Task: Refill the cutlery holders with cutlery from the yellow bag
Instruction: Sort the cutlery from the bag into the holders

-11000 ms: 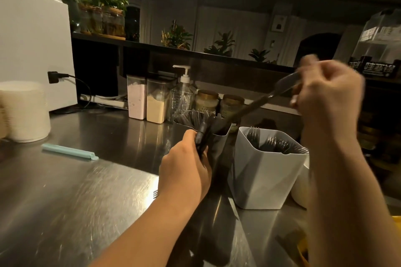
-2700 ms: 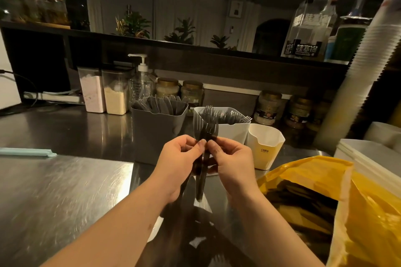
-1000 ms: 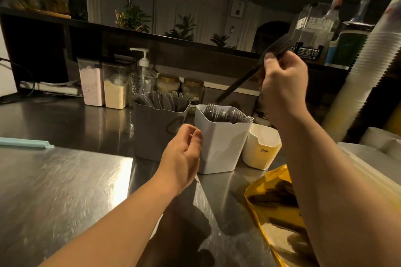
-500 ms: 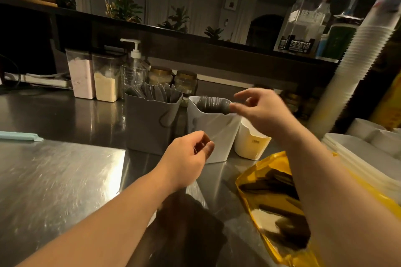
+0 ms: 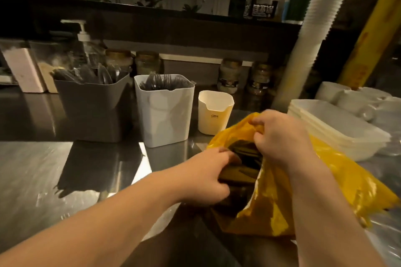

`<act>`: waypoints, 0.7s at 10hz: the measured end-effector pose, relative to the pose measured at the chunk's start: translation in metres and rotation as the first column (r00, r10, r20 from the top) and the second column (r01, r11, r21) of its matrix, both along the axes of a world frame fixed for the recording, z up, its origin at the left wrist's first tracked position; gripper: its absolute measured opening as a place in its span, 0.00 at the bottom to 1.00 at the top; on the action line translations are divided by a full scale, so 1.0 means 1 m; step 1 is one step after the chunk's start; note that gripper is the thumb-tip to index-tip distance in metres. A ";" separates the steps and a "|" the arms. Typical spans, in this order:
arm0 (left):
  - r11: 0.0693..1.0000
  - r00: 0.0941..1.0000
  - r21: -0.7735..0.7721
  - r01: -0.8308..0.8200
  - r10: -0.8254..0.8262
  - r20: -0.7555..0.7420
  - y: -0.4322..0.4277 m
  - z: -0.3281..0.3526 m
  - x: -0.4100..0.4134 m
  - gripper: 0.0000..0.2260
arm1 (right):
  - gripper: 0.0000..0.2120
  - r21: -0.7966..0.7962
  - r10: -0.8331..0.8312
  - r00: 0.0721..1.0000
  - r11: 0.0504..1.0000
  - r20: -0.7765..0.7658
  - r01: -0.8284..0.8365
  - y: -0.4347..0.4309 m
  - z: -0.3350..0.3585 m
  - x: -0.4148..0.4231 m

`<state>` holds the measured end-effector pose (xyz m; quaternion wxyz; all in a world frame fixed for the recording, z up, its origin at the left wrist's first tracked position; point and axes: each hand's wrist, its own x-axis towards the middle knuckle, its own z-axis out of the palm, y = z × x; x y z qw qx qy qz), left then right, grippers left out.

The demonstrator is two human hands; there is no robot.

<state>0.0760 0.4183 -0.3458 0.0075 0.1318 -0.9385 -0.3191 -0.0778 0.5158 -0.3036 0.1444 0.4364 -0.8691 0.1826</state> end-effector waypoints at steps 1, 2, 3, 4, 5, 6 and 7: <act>0.979 0.989 0.150 -0.137 0.125 0.085 0.005 0.005 -0.032 0.33 | 0.22 -0.084 0.131 0.990 0.987 -0.061 -0.136 0.000 -0.001 0.002; 0.955 0.957 0.173 -0.241 0.205 0.206 0.011 0.006 -0.061 0.13 | 0.29 -0.145 0.195 0.981 0.970 -0.002 -0.193 0.007 -0.009 -0.001; 0.983 0.950 -0.036 -0.182 0.186 0.250 0.022 0.002 -0.086 0.07 | 0.30 -0.204 0.214 0.977 0.957 0.006 -0.208 0.007 -0.017 -0.007; 0.959 0.926 -0.220 -0.176 0.237 0.295 0.039 0.013 -0.096 0.21 | 0.28 -0.236 0.230 0.973 0.946 0.009 -0.222 0.004 -0.021 -0.010; 0.928 0.897 -0.308 -0.211 0.309 0.316 0.007 -0.015 -0.133 0.30 | 0.25 -0.310 0.229 0.972 0.928 0.042 -0.205 0.004 -0.022 -0.015; 0.916 0.889 -0.294 -0.275 0.358 0.285 0.011 -0.008 -0.133 0.32 | 0.23 -0.319 0.241 0.968 0.925 0.069 -0.207 0.004 -0.024 -0.016; 0.937 0.900 -0.309 -0.163 0.270 0.343 0.033 0.012 -0.121 0.22 | 0.21 -0.329 0.239 0.968 0.923 0.079 -0.201 0.004 -0.026 -0.017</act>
